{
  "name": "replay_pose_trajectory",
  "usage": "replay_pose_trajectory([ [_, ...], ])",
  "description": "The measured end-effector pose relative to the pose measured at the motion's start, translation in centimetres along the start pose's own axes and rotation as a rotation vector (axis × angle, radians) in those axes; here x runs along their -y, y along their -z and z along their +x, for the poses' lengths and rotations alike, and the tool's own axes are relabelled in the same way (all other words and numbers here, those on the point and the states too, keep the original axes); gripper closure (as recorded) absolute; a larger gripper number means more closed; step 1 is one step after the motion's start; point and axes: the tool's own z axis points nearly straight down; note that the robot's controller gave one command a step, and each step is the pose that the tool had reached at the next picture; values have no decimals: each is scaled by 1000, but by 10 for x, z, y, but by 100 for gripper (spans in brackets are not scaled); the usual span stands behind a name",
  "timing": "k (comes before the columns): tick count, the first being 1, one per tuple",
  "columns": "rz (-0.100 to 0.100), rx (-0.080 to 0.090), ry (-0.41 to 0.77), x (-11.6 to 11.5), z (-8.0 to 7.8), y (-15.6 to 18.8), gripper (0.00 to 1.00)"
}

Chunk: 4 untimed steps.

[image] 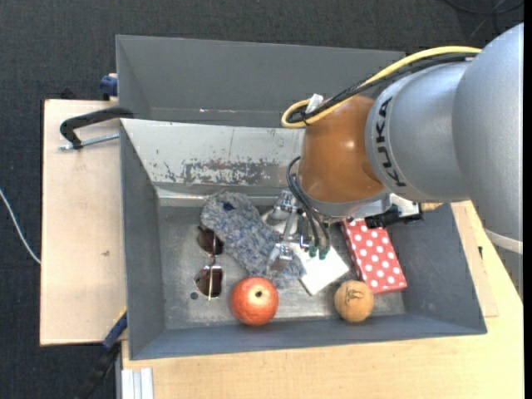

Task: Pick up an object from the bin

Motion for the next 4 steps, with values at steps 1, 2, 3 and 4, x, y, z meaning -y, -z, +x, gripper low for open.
replay_pose_trajectory([
  [1,-5,11,-108,1,9,-29,100],
  [2,-5,11,-108,1,9,-29,100],
  [3,-4,10,-109,1,9,-26,100],
  [4,-2,4,-108,1,11,-15,100],
])
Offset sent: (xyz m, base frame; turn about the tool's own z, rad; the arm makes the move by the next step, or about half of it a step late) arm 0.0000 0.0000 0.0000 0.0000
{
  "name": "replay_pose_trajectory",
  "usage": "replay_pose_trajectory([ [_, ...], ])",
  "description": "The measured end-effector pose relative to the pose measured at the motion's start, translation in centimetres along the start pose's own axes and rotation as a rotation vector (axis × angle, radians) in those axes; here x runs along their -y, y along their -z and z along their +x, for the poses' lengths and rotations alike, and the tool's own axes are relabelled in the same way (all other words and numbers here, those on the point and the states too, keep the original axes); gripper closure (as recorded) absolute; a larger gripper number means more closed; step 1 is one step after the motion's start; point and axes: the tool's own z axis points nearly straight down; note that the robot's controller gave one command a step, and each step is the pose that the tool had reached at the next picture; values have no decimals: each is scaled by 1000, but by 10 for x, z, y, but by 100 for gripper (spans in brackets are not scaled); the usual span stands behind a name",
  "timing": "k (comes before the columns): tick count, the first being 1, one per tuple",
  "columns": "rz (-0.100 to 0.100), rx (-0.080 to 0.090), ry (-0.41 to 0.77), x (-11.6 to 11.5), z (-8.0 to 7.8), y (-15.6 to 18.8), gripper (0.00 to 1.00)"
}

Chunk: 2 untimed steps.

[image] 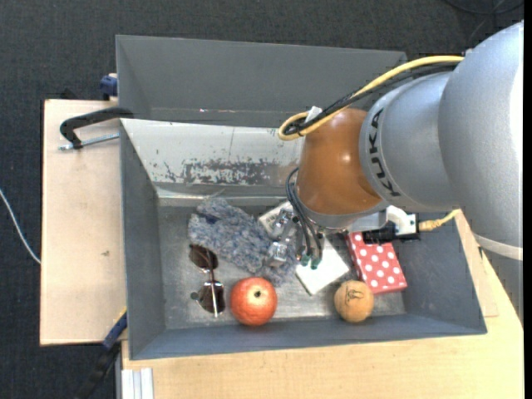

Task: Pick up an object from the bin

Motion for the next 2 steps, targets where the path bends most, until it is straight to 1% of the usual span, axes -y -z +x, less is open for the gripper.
replay_pose_trajectory([
  [2,4,-7,1,0,1,32,100],
])
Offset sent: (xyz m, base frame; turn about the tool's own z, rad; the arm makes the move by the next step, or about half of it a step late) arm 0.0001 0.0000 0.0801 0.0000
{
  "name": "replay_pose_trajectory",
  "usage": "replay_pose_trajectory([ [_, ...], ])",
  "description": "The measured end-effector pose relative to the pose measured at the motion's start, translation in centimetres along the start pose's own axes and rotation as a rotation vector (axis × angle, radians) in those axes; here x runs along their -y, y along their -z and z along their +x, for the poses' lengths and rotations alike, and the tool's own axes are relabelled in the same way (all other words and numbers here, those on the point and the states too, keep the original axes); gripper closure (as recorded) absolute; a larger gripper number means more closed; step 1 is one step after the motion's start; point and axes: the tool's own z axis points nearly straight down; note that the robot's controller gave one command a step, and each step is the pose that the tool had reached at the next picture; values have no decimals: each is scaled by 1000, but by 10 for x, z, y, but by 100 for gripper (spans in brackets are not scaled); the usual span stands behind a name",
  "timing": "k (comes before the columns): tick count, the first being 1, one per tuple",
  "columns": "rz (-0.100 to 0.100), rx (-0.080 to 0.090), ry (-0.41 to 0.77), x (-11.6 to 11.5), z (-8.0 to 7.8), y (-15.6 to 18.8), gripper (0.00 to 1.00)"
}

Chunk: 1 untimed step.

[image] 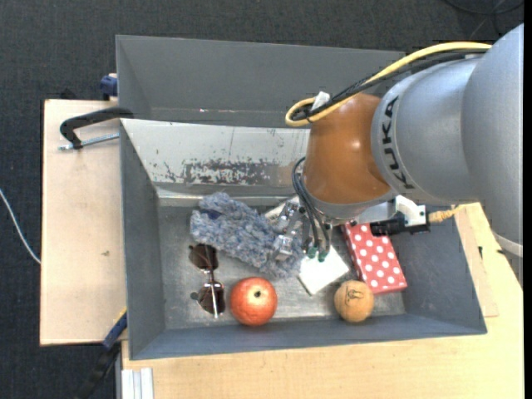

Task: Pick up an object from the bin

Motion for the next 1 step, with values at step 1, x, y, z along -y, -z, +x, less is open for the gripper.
replay_pose_trajectory([
  [1,-2,4,0,0,-1,20,100],
])
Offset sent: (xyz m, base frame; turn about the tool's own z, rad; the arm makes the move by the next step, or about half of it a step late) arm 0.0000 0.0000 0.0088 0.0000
